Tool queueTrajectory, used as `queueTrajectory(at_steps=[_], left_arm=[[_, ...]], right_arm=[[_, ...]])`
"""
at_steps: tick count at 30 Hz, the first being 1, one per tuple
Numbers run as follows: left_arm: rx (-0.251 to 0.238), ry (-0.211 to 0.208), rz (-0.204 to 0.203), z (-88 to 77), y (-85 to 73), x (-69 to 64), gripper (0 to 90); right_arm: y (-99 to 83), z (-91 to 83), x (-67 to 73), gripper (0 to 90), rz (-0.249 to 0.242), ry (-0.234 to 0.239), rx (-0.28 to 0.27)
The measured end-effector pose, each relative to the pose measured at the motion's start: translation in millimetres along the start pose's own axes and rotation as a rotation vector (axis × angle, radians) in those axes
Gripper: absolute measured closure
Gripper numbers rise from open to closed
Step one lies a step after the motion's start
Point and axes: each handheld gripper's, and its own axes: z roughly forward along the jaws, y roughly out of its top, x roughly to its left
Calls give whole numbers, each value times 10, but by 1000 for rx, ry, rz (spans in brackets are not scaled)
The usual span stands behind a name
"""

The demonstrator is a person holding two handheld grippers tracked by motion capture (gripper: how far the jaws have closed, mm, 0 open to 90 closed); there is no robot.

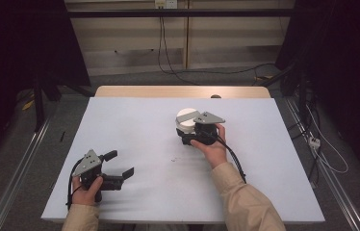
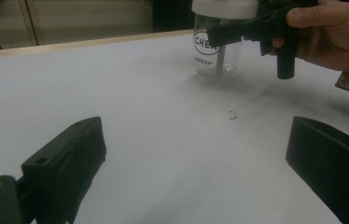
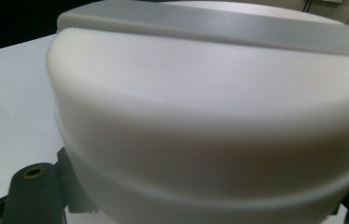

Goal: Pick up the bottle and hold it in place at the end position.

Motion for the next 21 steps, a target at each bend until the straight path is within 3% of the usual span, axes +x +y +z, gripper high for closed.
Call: queueTrajectory(at_steps=[21], left_arm=[[-2, 1, -2, 1, 1, 0, 49]], right_arm=[[-53, 86, 21, 185, 10, 6, 6]])
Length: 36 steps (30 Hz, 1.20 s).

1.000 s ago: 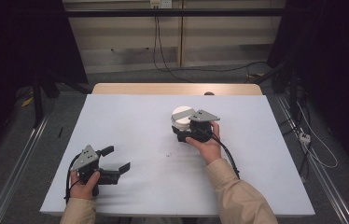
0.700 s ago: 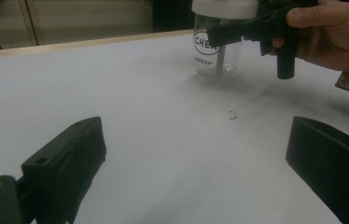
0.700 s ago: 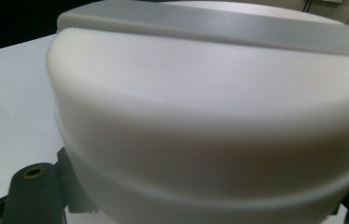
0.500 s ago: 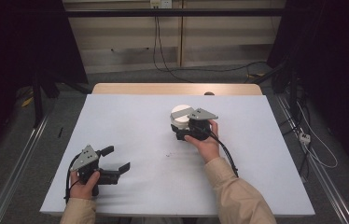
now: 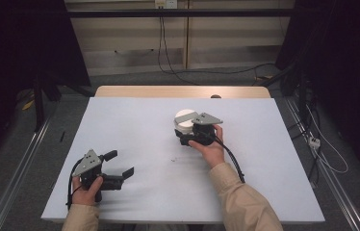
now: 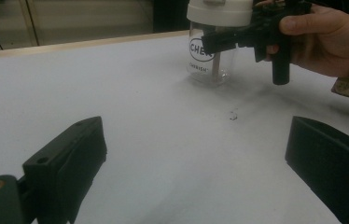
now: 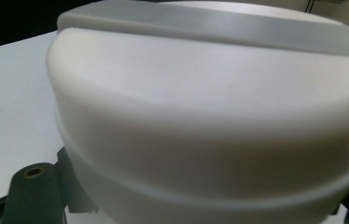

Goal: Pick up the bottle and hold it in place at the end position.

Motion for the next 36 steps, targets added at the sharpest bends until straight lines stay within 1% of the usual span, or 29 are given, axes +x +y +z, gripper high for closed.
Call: queueTrajectory(at_steps=[6, 12, 20, 25, 28, 29, 36], left_arm=[[1, -1, 1, 1, -2, 3, 49], [4, -3, 4, 4, -2, 0, 49], [5, -7, -2, 9, -5, -4, 49], [6, -9, -2, 14, -7, -3, 49], [7, -10, -1, 17, -7, -4, 49], [12, -10, 5, 15, -7, 0, 50], [11, -12, 1, 24, -8, -6, 49]], right_arm=[[-10, 20, 15, 184, 4, 3, -1], [-25, 42, 51, 185, 4, 15, 4], [-28, 61, 85, 185, 3, 24, 3], [-31, 66, 97, 185, 10, 29, 4], [-33, 71, 111, 185, 6, 35, 1], [-34, 73, 117, 184, 6, 38, 2], [-35, 84, 155, 185, 0, 40, 0]])
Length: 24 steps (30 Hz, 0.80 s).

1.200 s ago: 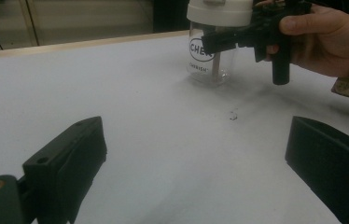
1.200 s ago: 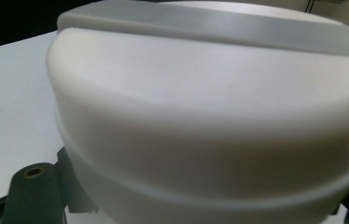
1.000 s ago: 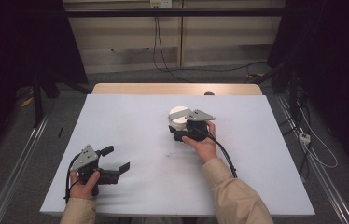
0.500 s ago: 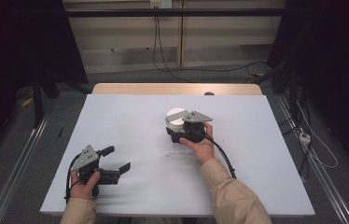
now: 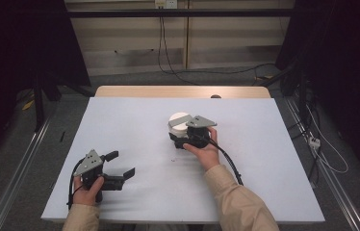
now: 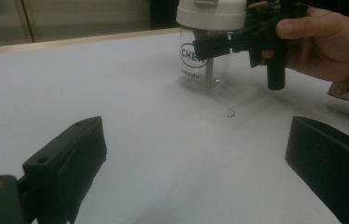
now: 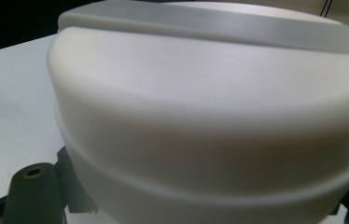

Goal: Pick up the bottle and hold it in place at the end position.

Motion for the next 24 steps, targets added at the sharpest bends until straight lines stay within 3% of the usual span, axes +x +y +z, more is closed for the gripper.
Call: queueTrajectory(at_steps=[12, 18, 24], left_arm=[[-7, 15, -19, 21, 32, -27, 56], [17, 3, 2, 51, 52, -53, 59], [12, -14, -14, 39, 75, -40, 68]], right_arm=[[-8, -11, 28, 185, -10, -11, 8], [-2, -6, 24, 185, -20, -7, 5], [-9, 0, 25, 185, -39, 14, -3]])
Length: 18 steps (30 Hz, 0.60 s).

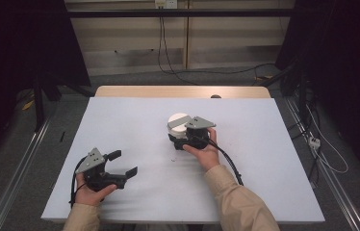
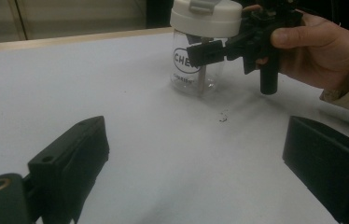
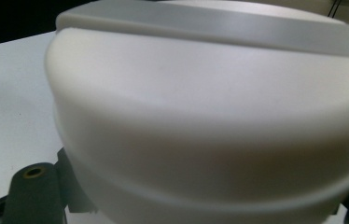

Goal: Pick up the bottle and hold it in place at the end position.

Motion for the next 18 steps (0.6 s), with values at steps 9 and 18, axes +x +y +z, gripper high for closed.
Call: queueTrajectory(at_steps=[9, 18], left_arm=[[7, -8, -8, 18, 14, -7, 131], [12, -8, -14, 21, 13, -4, 134]], right_arm=[[-12, -6, -16, 185, 0, 22, 1], [-15, -11, -61, 186, -6, 55, 3]])
